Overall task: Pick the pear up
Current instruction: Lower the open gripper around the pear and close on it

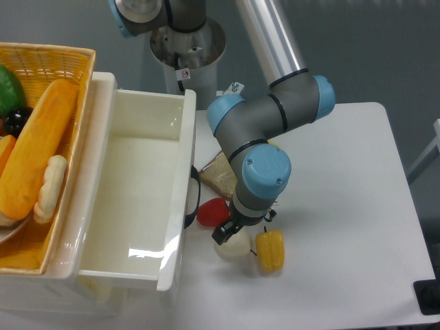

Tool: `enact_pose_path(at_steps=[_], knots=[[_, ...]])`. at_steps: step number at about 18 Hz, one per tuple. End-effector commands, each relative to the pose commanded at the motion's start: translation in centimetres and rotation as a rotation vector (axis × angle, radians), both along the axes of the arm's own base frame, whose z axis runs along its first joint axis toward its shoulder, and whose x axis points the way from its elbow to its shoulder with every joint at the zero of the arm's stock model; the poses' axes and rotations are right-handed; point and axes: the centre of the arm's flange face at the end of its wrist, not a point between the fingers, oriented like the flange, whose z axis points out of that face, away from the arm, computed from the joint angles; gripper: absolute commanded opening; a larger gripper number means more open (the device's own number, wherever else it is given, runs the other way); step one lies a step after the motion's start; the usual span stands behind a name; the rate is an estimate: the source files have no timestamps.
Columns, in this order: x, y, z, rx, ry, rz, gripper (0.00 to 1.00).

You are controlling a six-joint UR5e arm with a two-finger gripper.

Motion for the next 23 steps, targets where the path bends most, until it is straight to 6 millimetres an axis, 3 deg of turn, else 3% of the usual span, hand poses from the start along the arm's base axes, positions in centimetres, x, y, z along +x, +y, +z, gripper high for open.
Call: enact_pose_path(at_steps=[11, 23], knots=[[0.3, 1.0, -2.0, -0.016, -0.014, -0.016, 1.0], [0.7, 0.9, -2.5, -0.026, -0.02, -0.022, 1.0]])
